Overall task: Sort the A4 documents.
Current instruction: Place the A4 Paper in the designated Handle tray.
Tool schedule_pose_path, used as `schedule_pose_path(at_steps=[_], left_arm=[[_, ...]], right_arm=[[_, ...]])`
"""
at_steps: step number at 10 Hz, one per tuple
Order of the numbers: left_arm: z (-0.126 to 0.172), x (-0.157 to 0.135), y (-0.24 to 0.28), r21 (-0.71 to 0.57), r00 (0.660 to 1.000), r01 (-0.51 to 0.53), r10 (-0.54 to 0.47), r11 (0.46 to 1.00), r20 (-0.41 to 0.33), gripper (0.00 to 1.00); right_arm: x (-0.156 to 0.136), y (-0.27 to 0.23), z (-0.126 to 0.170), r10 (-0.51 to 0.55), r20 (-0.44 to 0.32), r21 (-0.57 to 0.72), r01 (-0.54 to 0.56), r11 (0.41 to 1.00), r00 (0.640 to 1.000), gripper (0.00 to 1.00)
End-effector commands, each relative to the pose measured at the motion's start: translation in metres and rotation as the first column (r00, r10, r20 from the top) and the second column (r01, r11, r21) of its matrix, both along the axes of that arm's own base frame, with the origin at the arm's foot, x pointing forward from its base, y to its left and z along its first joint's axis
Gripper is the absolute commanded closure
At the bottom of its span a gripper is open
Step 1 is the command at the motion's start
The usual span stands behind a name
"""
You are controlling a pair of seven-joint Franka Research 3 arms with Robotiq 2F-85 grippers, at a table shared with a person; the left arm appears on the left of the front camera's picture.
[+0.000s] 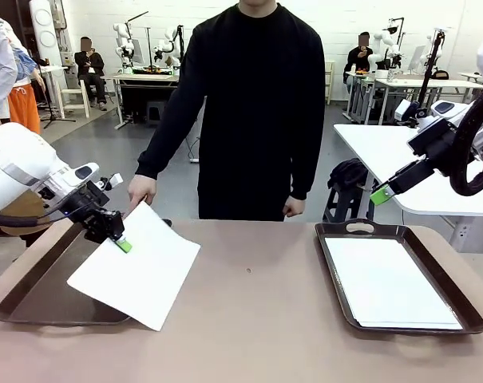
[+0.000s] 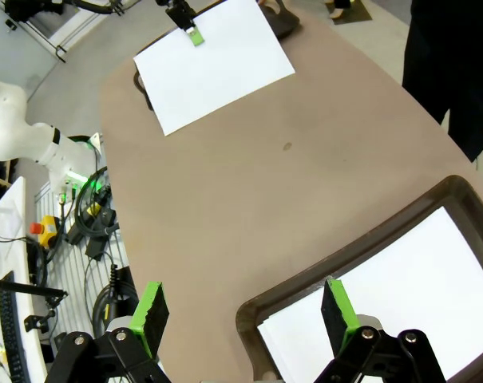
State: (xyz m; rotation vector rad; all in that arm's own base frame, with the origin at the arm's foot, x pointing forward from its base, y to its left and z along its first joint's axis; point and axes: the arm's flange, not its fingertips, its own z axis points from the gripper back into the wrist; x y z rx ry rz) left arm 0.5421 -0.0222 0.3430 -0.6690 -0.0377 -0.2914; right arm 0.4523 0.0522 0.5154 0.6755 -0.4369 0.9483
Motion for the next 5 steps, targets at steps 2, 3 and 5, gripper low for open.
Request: schedule_pose_path(at_steps=[2, 3, 5], left_arm=[[-0.004, 0.005, 0.020, 0.136, 0.995, -0.083, 0.089, 0.987, -0.044, 0.99], [-0.006, 0.002, 0.034, 0.143, 0.992, -0.115, 0.121, 0.983, -0.036, 0.99], [-0.009, 0.000, 0.047, 0.150, 0.988, -0.149, 0.154, 0.977, -0.022, 0.99]], right_arm=[[0.000, 0.001, 0.000, 0.000, 0.007, 0.003, -0.001, 1.000, 1.000, 0.00], [0.000, 0.001, 0.000, 0.000, 0.007, 0.003, -0.001, 1.000, 1.000, 0.00], [0.000, 0.001, 0.000, 0.000, 0.007, 0.003, -0.001, 1.000, 1.000, 0.00]])
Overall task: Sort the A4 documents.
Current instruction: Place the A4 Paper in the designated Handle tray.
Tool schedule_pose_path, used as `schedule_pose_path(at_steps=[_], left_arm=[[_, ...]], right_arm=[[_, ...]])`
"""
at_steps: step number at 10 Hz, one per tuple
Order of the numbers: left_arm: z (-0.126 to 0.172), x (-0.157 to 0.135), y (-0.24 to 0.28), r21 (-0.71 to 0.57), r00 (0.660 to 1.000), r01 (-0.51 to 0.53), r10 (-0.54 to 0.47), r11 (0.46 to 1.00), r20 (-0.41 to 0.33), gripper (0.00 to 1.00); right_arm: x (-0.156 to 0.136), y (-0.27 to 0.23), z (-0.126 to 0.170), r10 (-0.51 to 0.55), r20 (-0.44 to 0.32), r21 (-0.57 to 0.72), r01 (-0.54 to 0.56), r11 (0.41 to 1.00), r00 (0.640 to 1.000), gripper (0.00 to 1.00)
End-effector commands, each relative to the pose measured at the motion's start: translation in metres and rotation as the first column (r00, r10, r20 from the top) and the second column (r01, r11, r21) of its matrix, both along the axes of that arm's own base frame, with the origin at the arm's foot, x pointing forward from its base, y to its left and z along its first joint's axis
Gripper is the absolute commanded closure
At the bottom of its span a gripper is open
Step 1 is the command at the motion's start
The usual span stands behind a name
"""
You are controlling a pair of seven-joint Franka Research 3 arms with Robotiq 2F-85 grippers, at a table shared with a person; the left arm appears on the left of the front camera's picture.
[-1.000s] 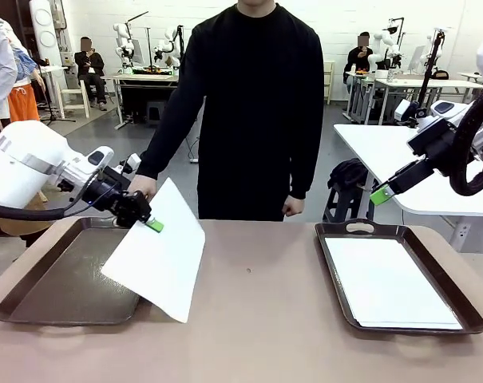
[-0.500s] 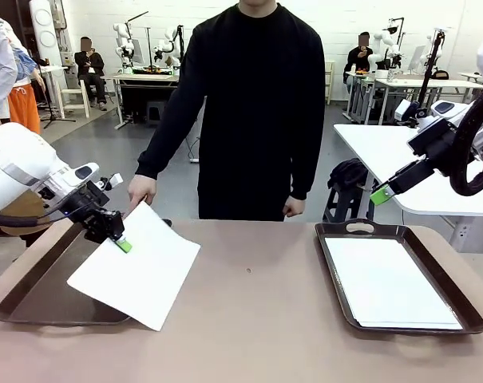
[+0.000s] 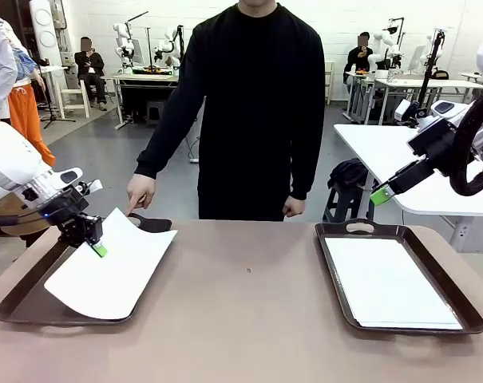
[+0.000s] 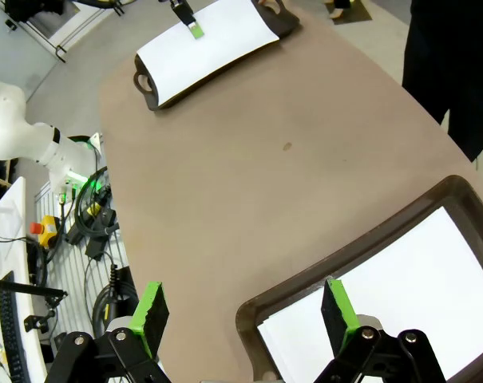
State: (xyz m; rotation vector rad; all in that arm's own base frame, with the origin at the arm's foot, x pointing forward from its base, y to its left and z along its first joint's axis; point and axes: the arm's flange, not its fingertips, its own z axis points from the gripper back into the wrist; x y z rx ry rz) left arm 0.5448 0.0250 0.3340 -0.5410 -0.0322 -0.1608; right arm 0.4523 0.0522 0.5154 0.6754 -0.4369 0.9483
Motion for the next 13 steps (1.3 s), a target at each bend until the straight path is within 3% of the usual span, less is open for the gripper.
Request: schedule_pose_path(at_steps=[1, 4, 9, 13], left_arm=[[-0.001, -0.003, 0.004, 0.034, 0.999, -0.046, 0.046, 0.998, 0.001, 0.99], [0.000, -0.006, 0.018, 0.063, 0.992, -0.122, 0.120, 0.991, 0.043, 0.99], [0.008, -0.003, 0.025, 0.093, 0.991, -0.125, 0.121, 0.988, 0.053, 0.99], [0.011, 0.000, 0.029, 0.124, 0.991, -0.119, 0.112, 0.985, 0.068, 0.59]], right_arm=[[0.000, 0.001, 0.000, 0.001, 0.007, 0.003, -0.001, 1.000, 1.000, 0.00], [0.000, 0.001, 0.000, 0.001, 0.007, 0.003, -0.001, 1.000, 1.000, 0.00], [0.000, 0.001, 0.000, 0.001, 0.007, 0.003, -0.001, 1.000, 1.000, 0.00], [0.000, 0.001, 0.000, 0.001, 0.007, 0.003, -0.001, 1.000, 1.000, 0.00]])
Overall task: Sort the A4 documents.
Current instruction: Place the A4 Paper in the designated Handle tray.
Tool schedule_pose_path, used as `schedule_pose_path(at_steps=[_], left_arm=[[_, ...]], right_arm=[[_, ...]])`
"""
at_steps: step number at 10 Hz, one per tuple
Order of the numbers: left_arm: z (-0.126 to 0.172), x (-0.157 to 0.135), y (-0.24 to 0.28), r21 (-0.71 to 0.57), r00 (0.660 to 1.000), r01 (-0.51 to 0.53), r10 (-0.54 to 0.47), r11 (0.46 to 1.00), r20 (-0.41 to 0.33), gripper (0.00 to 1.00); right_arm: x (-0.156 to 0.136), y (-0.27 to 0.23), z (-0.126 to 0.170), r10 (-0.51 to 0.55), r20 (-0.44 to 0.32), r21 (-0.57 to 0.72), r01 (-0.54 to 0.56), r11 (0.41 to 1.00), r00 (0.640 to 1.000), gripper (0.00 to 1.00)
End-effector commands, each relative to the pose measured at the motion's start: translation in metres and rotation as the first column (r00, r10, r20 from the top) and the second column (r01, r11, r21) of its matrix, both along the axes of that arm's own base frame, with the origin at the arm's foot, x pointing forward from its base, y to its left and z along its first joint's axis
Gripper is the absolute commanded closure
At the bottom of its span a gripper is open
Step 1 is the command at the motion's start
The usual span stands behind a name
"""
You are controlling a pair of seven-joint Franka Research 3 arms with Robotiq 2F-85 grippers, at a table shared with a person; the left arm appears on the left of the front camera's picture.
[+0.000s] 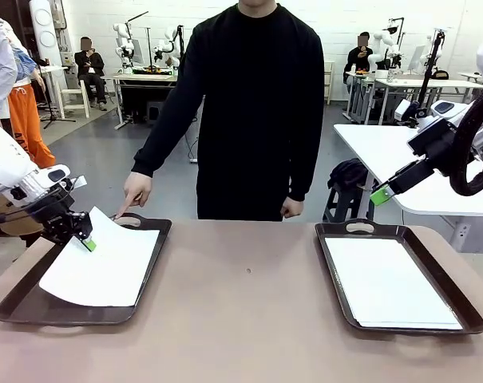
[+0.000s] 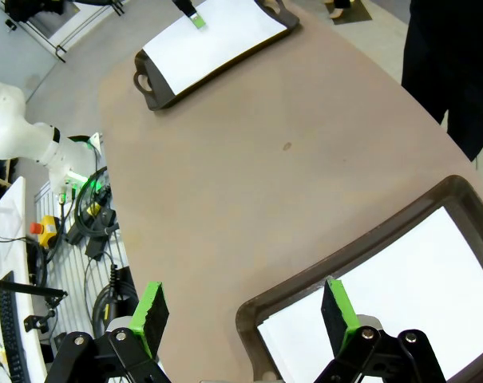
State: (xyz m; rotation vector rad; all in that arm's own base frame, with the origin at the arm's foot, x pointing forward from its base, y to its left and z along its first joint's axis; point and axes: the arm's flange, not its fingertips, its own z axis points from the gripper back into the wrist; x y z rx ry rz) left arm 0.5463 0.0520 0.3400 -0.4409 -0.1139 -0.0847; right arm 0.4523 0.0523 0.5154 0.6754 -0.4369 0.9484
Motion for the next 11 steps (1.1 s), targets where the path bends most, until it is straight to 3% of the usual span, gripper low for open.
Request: schedule_pose_path(at_steps=[1, 6, 8, 11], left_arm=[[0.006, -0.001, 0.001, 0.050, 1.000, -0.029, 0.029, 0.998, -0.004, 0.48], [0.019, 0.003, -0.003, 0.139, 0.999, -0.034, 0.031, 0.990, 0.028, 0.00], [0.024, 0.004, -0.003, 0.141, 0.999, -0.030, 0.026, 0.990, 0.033, 0.00], [0.022, 0.004, -0.008, 0.033, 1.000, -0.006, 0.005, 0.999, 0.009, 0.00]], right_arm=[[0.000, 0.000, 0.000, 0.000, 0.007, 0.003, 0.000, 1.000, 1.000, 0.00], [0.000, 0.000, 0.000, 0.000, 0.007, 0.003, 0.000, 1.000, 1.000, 0.00], [0.000, 0.000, 0.000, 0.000, 0.007, 0.003, 0.000, 1.000, 1.000, 0.00], [0.000, 0.000, 0.000, 0.000, 0.007, 0.003, 0.000, 1.000, 1.000, 0.00]])
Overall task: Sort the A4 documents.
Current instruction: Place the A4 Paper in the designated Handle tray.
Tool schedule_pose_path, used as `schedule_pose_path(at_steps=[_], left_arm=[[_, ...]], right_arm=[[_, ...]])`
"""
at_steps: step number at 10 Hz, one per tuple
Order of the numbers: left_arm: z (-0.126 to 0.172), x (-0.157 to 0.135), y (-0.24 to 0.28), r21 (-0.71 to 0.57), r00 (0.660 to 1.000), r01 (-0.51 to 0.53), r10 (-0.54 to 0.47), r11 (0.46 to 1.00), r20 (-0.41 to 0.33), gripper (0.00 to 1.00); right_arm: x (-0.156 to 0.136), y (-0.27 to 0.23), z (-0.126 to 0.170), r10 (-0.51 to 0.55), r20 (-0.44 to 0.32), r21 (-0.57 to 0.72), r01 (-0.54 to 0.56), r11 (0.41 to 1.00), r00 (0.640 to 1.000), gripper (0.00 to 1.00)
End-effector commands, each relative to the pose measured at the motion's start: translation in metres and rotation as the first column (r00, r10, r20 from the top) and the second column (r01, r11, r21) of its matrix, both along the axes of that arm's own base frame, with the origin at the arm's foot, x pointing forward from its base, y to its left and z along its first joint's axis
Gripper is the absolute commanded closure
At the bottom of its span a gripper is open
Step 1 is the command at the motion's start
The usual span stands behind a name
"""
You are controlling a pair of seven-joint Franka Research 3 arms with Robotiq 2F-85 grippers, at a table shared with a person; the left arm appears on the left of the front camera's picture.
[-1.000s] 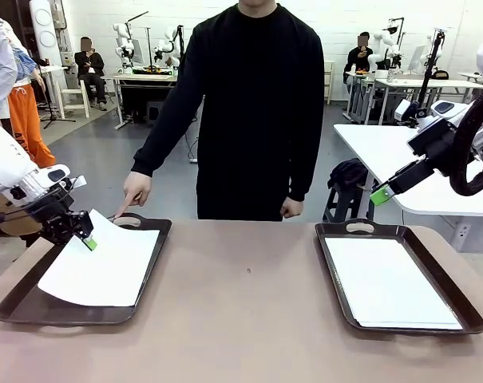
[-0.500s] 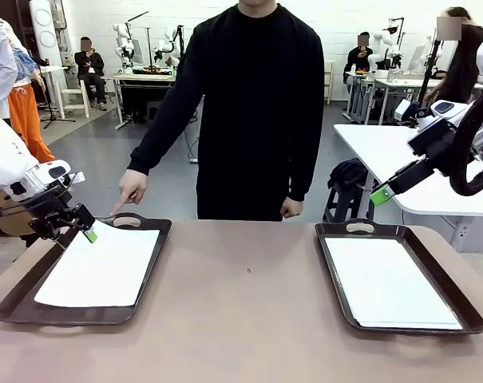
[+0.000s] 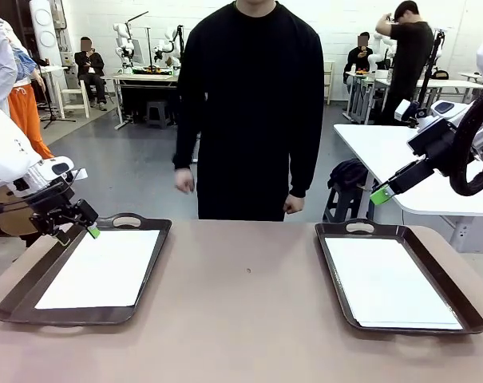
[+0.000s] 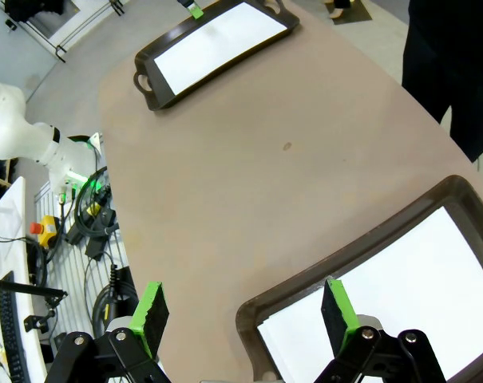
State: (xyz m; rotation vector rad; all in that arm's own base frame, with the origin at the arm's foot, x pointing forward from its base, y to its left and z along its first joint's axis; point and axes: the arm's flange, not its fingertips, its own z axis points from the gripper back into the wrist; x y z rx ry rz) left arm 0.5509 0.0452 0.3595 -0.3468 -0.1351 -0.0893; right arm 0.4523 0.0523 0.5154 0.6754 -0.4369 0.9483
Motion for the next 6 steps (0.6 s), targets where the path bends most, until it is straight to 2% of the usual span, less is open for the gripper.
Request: schedule_pose_path(at_steps=[1, 2, 6], left_arm=[[0.0020, -0.0030, -0.0041, -0.096, 0.999, 0.017, -0.021, 0.995, -0.034, 0.00], [0.0000, 0.0000, 0.0000, 0.000, 1.000, 0.000, 0.000, 1.000, 0.000, 0.00], [0.0000, 0.0000, 0.0000, 0.000, 1.000, 0.000, 0.000, 1.000, 0.000, 0.00]], right_arm=[[0.0003, 0.0005, 0.0002, 0.000, 0.007, 0.003, -0.001, 1.000, 1.000, 0.00], [0.0003, 0.0005, 0.0002, 0.000, 0.007, 0.003, -0.001, 1.000, 1.000, 0.00], [0.0003, 0.0005, 0.0002, 0.000, 0.007, 0.003, -0.001, 1.000, 1.000, 0.00]])
